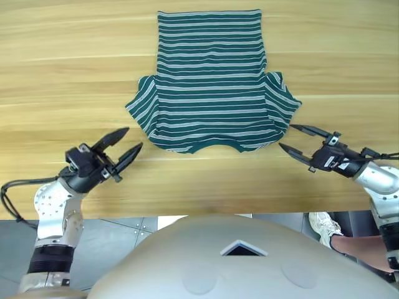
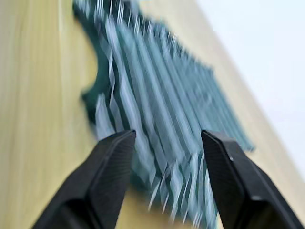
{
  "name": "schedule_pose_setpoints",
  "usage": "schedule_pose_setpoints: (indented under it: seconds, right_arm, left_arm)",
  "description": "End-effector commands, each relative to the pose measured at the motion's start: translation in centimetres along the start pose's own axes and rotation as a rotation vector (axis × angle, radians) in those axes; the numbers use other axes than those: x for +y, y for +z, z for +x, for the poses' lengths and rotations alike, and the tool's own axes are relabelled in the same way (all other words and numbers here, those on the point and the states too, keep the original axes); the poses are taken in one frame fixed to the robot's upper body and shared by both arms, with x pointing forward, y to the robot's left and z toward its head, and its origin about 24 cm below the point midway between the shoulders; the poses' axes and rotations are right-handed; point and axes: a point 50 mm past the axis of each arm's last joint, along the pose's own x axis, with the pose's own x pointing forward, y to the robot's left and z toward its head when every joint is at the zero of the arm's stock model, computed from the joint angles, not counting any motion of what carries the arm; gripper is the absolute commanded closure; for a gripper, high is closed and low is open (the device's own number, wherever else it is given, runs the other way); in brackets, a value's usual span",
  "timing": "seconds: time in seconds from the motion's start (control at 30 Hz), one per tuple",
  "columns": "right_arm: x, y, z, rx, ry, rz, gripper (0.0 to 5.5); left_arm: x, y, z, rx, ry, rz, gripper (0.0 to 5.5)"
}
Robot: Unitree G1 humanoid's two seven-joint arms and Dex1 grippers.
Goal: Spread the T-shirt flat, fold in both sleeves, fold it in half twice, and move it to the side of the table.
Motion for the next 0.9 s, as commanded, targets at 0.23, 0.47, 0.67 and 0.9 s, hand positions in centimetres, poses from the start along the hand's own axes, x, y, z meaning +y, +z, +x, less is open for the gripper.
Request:
schedule_pose_setpoints:
  seconds: [0.23,0.47,0.67,0.9]
  right_arm:
    - [3.0,-1.1,7.8,0.024,0.063,-0.127,2.96]
    - [6.8,-2.6,6.3,0.107,0.162,-0.075,2.96]
    - [8.9,-1.6,3.5,0.060,0.322,-0.017,2.96]
    - [5.1,0.0,4.6,-0.057,0.136,-0.028,2.96]
  left_arm:
    - [-0.3,-1.4,2.2,0.059,0.040,0.111,3.17]
    - [1.5,-0.3,1.8,-0.026,0.211,0.148,3.17]
    - [2.0,-0.4,-0.2,0.070,0.275,0.228,3.17]
    - [3.1,0.4,-3.8,0.404,0.367,0.607,3.17]
